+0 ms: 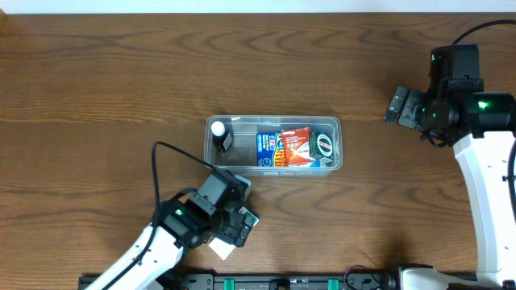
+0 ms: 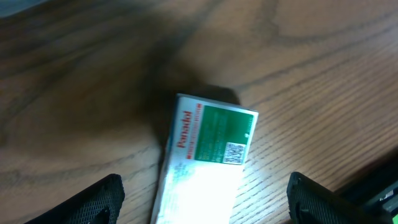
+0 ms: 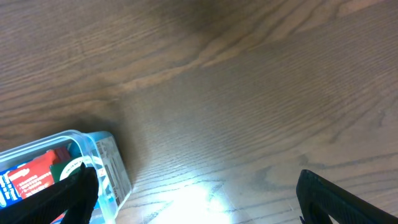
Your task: Pack container
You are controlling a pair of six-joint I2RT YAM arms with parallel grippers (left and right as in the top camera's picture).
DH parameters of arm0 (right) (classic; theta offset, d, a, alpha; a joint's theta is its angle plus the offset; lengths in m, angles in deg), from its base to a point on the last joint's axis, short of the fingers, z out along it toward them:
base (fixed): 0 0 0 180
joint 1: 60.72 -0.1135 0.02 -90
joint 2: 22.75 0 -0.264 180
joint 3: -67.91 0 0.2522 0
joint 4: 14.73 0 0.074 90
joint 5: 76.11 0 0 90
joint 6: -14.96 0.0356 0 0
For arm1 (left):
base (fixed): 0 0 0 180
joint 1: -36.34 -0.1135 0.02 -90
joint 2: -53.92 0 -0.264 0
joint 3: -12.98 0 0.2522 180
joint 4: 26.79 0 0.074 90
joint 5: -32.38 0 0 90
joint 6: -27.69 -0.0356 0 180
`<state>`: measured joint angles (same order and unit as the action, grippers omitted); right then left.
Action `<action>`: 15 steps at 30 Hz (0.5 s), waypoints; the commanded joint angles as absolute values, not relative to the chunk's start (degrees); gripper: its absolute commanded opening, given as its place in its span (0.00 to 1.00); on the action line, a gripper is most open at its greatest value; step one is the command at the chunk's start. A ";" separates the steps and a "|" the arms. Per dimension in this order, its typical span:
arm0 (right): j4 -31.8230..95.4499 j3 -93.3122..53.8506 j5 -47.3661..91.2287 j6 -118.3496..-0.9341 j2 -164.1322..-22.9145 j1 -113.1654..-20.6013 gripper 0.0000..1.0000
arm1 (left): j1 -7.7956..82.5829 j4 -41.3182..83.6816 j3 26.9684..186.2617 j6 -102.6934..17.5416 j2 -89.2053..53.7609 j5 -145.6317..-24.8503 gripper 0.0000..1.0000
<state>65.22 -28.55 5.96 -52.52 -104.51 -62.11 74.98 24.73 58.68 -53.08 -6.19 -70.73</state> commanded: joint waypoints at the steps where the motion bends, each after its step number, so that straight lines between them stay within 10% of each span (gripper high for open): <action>1: 65.27 -28.57 5.77 -52.36 -104.77 -61.87 0.99 | 77.29 24.34 58.55 -52.55 -6.32 -68.50 0.85; 15: 65.27 -28.57 5.75 -52.36 -104.77 -61.85 0.99 | 77.91 23.53 57.96 -46.67 -13.01 -69.20 0.86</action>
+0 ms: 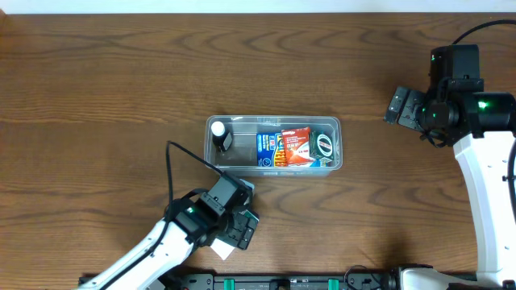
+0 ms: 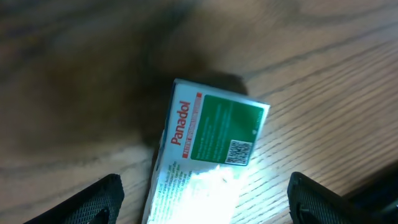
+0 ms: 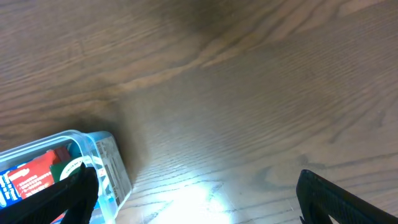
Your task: Pack container
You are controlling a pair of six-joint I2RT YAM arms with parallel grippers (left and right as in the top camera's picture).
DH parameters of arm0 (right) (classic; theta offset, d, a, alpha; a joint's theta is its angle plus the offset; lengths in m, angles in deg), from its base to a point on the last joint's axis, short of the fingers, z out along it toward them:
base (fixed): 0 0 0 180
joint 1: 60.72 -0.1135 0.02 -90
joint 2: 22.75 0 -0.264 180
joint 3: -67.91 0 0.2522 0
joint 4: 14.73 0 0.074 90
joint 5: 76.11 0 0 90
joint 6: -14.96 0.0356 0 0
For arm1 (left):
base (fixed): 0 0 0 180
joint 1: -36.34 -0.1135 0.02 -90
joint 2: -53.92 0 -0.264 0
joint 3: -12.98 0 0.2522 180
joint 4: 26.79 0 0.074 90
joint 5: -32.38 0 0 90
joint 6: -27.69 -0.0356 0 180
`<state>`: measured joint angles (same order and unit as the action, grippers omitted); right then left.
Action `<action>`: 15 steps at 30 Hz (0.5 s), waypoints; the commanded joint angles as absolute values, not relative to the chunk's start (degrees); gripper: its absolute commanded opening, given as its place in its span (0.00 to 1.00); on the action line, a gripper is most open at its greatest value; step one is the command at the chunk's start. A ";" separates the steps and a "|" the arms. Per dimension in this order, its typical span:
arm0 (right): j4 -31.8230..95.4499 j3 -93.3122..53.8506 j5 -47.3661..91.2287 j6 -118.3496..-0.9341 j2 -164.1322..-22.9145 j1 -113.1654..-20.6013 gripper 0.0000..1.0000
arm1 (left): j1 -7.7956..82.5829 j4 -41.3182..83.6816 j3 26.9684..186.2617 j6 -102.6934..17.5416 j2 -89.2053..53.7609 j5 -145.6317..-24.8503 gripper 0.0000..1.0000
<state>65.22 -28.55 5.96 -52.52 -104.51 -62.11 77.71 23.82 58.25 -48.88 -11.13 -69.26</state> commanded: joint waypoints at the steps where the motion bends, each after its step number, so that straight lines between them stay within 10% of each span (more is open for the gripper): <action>1: 65.27 -28.57 5.75 -52.36 -104.77 -61.87 0.99 | 77.91 23.25 57.96 -46.54 -13.89 -69.15 0.85; 15: 65.27 -28.57 5.75 -52.39 -104.77 -61.87 0.99 | 77.91 22.07 57.96 -45.69 -19.74 -70.25 0.95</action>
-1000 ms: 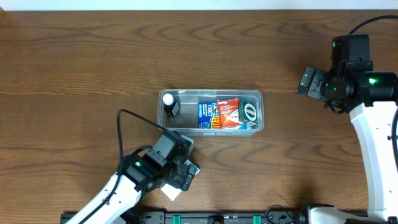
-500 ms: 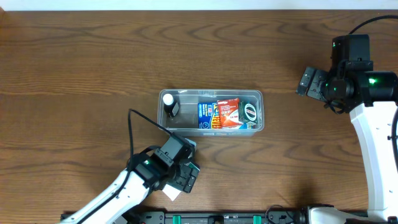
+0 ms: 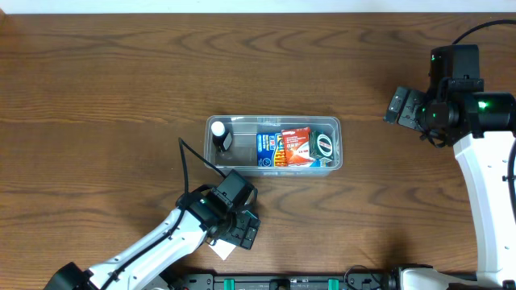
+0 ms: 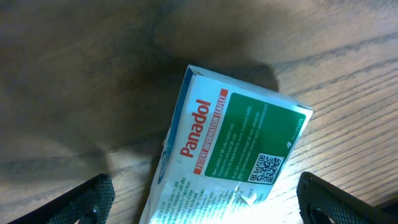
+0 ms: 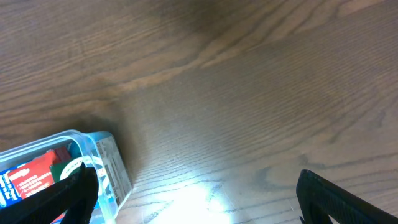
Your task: Pack container
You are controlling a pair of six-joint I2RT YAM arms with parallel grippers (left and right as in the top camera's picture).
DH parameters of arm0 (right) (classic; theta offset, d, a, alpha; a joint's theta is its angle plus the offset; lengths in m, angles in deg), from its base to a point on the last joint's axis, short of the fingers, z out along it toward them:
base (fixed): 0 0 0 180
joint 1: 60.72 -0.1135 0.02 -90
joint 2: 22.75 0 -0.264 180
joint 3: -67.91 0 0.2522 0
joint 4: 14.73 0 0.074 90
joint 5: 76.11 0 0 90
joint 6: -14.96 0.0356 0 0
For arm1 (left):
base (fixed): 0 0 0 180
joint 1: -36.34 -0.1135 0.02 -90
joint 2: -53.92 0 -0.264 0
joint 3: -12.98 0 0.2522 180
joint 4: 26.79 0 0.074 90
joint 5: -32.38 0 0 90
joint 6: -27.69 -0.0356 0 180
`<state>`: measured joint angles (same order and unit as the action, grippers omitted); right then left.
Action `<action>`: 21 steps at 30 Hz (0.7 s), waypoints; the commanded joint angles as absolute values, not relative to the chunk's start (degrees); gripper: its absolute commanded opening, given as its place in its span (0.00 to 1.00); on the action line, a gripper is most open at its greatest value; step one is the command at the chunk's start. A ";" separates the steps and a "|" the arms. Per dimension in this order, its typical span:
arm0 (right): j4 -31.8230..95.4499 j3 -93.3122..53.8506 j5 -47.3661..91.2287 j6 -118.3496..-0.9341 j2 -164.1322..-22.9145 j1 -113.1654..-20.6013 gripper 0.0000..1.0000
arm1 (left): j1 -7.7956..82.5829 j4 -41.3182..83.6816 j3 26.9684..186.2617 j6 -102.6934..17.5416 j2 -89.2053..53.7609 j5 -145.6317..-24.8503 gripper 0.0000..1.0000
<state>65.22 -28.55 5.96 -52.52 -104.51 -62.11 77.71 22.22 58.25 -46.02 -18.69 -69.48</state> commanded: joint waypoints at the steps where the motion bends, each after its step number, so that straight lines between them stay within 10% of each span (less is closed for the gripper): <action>1: 65.27 -28.57 5.75 -52.36 -104.77 -61.87 0.99 | 77.91 22.07 57.92 -45.69 -19.94 -70.36 0.95; 21: 65.27 -28.57 5.75 -52.36 -104.77 -61.87 0.99 | 77.95 17.74 57.87 -45.45 -30.13 -75.19 0.98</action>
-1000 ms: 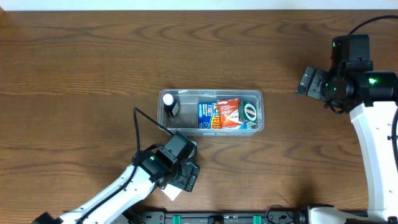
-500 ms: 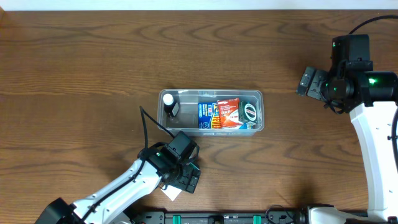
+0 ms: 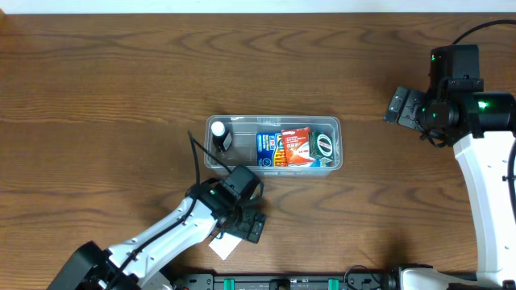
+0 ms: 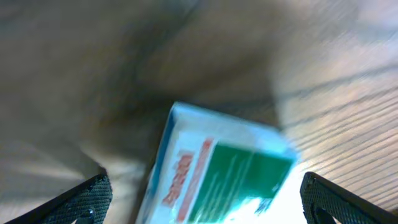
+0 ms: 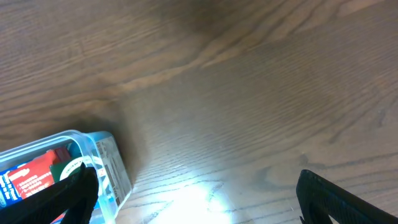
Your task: Pack container
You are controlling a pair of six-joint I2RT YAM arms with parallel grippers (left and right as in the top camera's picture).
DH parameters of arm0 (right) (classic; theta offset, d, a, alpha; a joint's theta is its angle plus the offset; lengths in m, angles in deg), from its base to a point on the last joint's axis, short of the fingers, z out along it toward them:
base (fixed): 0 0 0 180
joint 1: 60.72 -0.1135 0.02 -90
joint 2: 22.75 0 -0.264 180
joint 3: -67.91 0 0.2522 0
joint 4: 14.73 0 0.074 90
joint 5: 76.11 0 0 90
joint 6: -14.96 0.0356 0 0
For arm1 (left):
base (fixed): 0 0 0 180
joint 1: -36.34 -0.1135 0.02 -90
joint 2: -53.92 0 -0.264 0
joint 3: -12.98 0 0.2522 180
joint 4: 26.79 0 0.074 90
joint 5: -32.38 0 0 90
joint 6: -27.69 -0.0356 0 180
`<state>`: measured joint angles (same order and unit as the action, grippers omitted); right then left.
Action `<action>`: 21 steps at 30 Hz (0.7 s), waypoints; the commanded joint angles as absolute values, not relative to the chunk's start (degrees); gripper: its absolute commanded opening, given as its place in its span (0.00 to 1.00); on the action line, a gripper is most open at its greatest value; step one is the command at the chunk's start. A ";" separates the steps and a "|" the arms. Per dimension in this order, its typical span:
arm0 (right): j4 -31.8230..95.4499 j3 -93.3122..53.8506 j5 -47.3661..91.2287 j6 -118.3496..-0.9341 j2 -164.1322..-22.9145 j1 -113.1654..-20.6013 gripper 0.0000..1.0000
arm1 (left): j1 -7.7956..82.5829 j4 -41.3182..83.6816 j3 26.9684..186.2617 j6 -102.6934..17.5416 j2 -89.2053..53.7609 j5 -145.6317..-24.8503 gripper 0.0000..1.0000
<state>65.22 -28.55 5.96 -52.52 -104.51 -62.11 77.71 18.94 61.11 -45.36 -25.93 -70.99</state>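
Note:
A white and green Panadol box (image 4: 219,169) lies flat on the wooden table, blurred in the left wrist view; its white corner (image 3: 225,246) shows past the arm overhead. My left gripper (image 4: 208,208) hangs open just over it, a fingertip on either side. The clear container (image 3: 332,122) sits mid-table and holds a small white-capped bottle (image 3: 219,135), blue and red packets (image 3: 284,148) and a green round item (image 3: 324,145). My right gripper (image 5: 205,202) is open with nothing in it, off to the right of the container's corner (image 5: 112,163).
The left arm's cable (image 3: 199,158) loops up beside the container's left end. A rail with green clamps (image 3: 274,282) runs along the table's front edge. Bare wood surrounds the container on all sides.
My left wrist has shifted a little right and toward the container. The Panadol box now sits lower and blurred in the left wrist view. The right arm has not moved.
My left gripper was open above the Panadol box, which looked small. At each later moment the box filled more of the wrist view while the arm reached further right. The box kept its place on the table. The right gripper stayed open and still.

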 commanded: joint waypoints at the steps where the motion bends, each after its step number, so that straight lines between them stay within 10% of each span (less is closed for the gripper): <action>1: 65.27 -28.57 5.75 -52.36 -104.77 -61.87 0.99 | 77.95 17.74 57.87 -45.45 -30.19 -75.19 0.98; 6: 65.27 -28.57 5.75 -52.36 -104.77 -61.87 0.99 | 77.95 18.22 57.87 -45.49 -30.19 -75.19 0.99; 12: 65.27 -28.57 5.75 -52.36 -104.77 -61.87 0.99 | 77.95 19.66 57.87 -45.47 -30.19 -75.16 0.47; 21: 65.27 -28.57 5.77 -52.39 -104.77 -61.87 0.99 | 77.95 20.32 57.92 -43.92 -30.19 -75.27 0.45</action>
<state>65.22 -28.55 5.99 -52.52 -104.51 -62.11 77.67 19.23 61.31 -45.34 -27.39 -74.05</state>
